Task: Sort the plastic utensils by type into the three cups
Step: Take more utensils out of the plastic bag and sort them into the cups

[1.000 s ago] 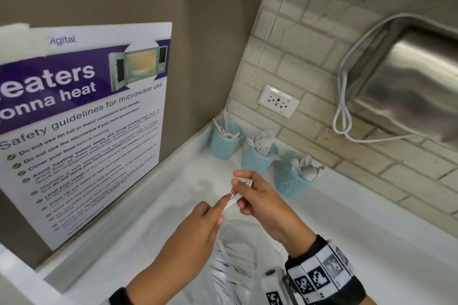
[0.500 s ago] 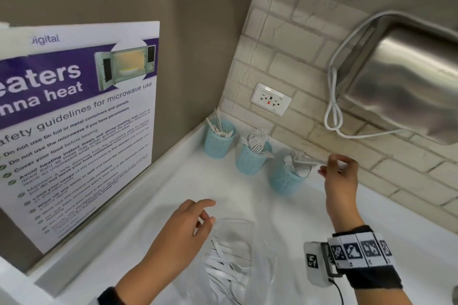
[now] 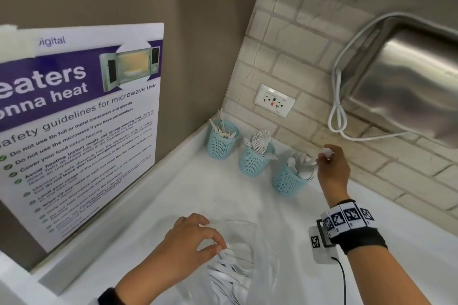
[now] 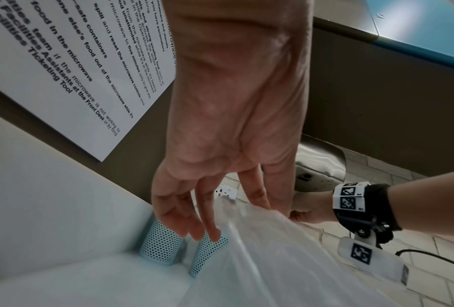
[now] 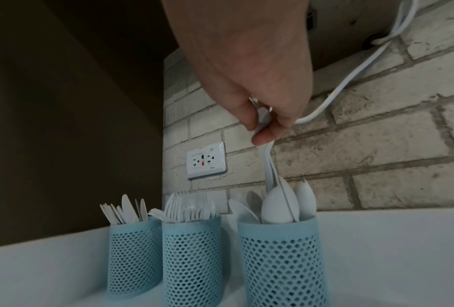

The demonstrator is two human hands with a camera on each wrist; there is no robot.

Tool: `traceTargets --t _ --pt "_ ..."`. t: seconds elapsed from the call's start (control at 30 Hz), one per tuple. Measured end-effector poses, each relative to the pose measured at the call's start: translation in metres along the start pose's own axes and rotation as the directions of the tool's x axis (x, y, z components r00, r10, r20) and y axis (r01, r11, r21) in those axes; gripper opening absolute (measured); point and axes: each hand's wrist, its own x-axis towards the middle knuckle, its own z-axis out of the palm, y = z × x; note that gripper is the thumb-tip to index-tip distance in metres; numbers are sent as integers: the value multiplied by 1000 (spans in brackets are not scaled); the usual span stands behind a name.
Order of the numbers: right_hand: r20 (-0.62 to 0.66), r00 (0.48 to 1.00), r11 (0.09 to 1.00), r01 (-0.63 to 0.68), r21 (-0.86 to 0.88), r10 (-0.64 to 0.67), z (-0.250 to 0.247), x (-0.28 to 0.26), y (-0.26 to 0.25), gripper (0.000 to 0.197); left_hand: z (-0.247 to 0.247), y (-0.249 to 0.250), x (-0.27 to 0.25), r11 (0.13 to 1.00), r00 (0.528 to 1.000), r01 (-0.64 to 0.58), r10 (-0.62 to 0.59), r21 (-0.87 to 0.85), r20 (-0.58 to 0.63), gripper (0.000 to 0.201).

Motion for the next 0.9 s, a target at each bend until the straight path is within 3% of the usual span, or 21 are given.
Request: traceTargets --t 0.17,0.27,0.47,0.57,0.9 --pt "180 983 985 48 -168 -17 13 4 3 45 -1 1 -2 1000 999 15 -16 28 50 10" --pt "299 954 959 71 -274 15 16 2 4 51 0 -5 0 999 998 24 -26 41 51 29" --pt "394 917 910 113 -399 58 14 3 0 41 1 -6 2 999 997 25 -28 40 66 43" --pt "393 919 909 132 -395 37 16 5 3 32 1 -4 3 999 997 24 -28 48 77 46" --pt "312 945 903 212 -374 -93 24 15 4 38 -1 -5 5 998 998 29 -32 50 52 49"
